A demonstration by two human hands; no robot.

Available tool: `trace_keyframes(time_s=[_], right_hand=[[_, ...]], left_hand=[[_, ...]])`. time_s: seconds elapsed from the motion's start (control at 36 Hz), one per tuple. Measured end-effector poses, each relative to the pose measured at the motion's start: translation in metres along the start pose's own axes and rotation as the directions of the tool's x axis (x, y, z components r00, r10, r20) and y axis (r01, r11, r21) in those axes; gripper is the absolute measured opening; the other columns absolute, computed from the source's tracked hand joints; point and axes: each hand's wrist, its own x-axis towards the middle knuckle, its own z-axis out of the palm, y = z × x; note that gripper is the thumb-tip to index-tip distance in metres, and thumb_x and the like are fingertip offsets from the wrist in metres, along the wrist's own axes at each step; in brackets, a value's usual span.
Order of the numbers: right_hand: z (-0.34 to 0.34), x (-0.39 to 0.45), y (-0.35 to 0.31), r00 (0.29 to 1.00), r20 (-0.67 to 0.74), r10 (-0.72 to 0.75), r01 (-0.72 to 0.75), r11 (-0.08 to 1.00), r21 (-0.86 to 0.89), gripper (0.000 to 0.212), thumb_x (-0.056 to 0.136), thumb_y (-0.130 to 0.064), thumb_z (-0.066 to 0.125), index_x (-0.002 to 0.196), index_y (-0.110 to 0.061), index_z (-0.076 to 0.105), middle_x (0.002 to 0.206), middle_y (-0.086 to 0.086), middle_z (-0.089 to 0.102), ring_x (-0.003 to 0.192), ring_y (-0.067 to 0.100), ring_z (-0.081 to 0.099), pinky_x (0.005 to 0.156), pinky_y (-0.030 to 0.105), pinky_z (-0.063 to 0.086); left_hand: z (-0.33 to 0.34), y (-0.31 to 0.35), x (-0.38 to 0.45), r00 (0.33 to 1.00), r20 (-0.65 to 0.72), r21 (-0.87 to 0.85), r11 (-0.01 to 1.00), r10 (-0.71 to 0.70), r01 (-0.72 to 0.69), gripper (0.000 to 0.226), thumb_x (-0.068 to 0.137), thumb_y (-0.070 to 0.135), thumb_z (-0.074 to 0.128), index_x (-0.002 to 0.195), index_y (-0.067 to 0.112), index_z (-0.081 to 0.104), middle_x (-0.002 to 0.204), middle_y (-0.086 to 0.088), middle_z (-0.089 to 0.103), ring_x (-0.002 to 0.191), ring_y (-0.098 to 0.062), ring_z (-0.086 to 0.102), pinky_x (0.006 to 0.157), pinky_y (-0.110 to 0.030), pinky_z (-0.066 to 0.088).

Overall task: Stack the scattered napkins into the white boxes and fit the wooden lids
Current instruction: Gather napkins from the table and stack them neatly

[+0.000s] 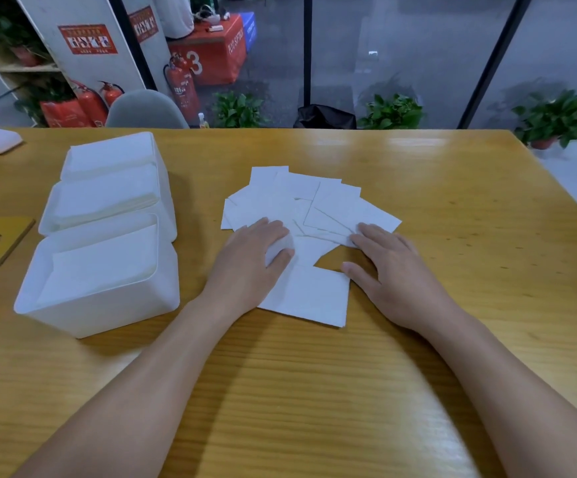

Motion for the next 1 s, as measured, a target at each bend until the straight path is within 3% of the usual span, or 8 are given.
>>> trace_keyframes(time_s=[0.11, 0.31, 0.5, 0.58, 0.64, 0.75, 0.86, 1.0], right_hand=[[0.001, 0.001, 0.001, 1.000, -0.006, -0.011, 0.011, 0.999, -0.032, 0.062, 0.108, -0.056, 0.051, 0.157, -0.018, 0.050, 0.171, -0.003, 0.037, 0.158, 0.011, 0.026, 0.132, 0.037, 0.016], [0.005, 0.002, 0.003, 0.998, -0.052, -0.021, 0.020, 1.000, -0.023, 0.067, 0.106, -0.058, 0.052, 0.157, -0.015, 0.050, 0.167, -0.002, 0.042, 0.155, 0.013, 0.029, 0.131, 0.041, 0.021], [-0.001, 0.000, -0.005, 0.944, -0.315, -0.102, 0.144, 0.983, 0.114, 0.039, 0.099, -0.027, 0.078, 0.135, -0.014, 0.073, 0.142, -0.002, 0.067, 0.135, 0.014, 0.052, 0.118, 0.042, 0.040], [-0.002, -0.004, -0.010, 0.914, -0.395, -0.091, 0.198, 0.951, 0.239, 0.025, 0.094, -0.006, 0.081, 0.117, -0.015, 0.080, 0.123, -0.008, 0.074, 0.111, 0.003, 0.066, 0.100, 0.023, 0.050], [-0.003, -0.008, -0.014, 0.915, -0.398, -0.058, 0.197, 0.928, 0.316, 0.024, 0.091, 0.005, 0.078, 0.108, -0.012, 0.079, 0.108, -0.009, 0.074, 0.095, -0.008, 0.064, 0.087, 0.008, 0.046], [-0.004, -0.011, -0.018, 0.946, -0.320, 0.042, 0.103, 0.901, 0.422, 0.028, 0.093, 0.000, 0.078, 0.112, -0.021, 0.076, 0.104, -0.020, 0.074, 0.090, 0.003, 0.067, 0.072, 0.006, 0.041], [-0.005, -0.011, -0.016, 0.951, -0.299, 0.075, 0.074, 0.887, 0.457, 0.028, 0.096, -0.006, 0.078, 0.116, -0.025, 0.077, 0.109, -0.019, 0.075, 0.101, 0.005, 0.068, 0.074, 0.007, 0.040], [-0.010, -0.015, -0.023, 0.935, -0.352, 0.039, 0.138, 0.875, 0.463, 0.018, 0.097, -0.005, 0.077, 0.106, -0.019, 0.080, 0.103, -0.019, 0.074, 0.090, 0.008, 0.067, 0.072, 0.008, 0.040]], left_hand=[[0.003, -0.001, -0.004, 1.000, -0.017, 0.016, 1.000, -0.003, 0.003, 0.040, 0.112, 0.041, 0.055, 0.149, 0.027, 0.060, 0.159, 0.011, 0.054, 0.158, -0.015, 0.035, 0.129, -0.043, 0.029], [0.010, 0.013, -0.027, 0.999, -0.001, 0.018, 0.999, 0.037, -0.037, 0.042, 0.112, 0.046, 0.050, 0.151, 0.034, 0.059, 0.173, 0.012, 0.036, 0.165, -0.007, 0.008, 0.134, -0.038, 0.009], [0.016, 0.031, -0.048, 0.996, -0.006, 0.023, 0.996, 0.088, -0.088, 0.039, 0.108, 0.044, 0.058, 0.144, 0.033, 0.066, 0.139, 0.016, 0.055, 0.137, -0.010, 0.038, 0.120, -0.034, 0.032], [0.014, 0.034, -0.048, 0.995, -0.020, 0.079, 0.992, 0.097, -0.096, 0.039, 0.106, 0.048, 0.060, 0.142, 0.034, 0.065, 0.125, 0.015, 0.055, 0.124, -0.013, 0.041, 0.110, -0.032, 0.035], [0.013, 0.036, -0.049, 0.994, -0.010, 0.085, 0.991, 0.105, -0.104, 0.039, 0.105, 0.050, 0.060, 0.141, 0.035, 0.065, 0.119, 0.016, 0.055, 0.119, -0.011, 0.042, 0.105, -0.030, 0.033], [0.012, 0.038, -0.048, 0.986, 0.012, 0.048, 0.985, 0.168, -0.168, 0.023, 0.105, 0.046, 0.062, 0.124, 0.036, 0.070, 0.102, 0.021, 0.054, 0.103, -0.008, 0.046, 0.098, -0.033, 0.040], [0.005, 0.027, -0.040, 0.988, -0.025, 0.002, 0.988, 0.153, -0.153, 0.009, 0.104, 0.040, 0.069, 0.107, 0.034, 0.074, 0.093, 0.019, 0.061, 0.100, -0.011, 0.051, 0.096, -0.041, 0.043], [-0.004, 0.028, -0.041, 0.988, -0.156, -0.267, 0.963, -0.012, -0.031, 0.017, 0.097, 0.041, 0.079, 0.107, 0.035, 0.066, 0.094, 0.016, 0.065, 0.099, -0.011, 0.060, 0.084, -0.027, 0.049]])
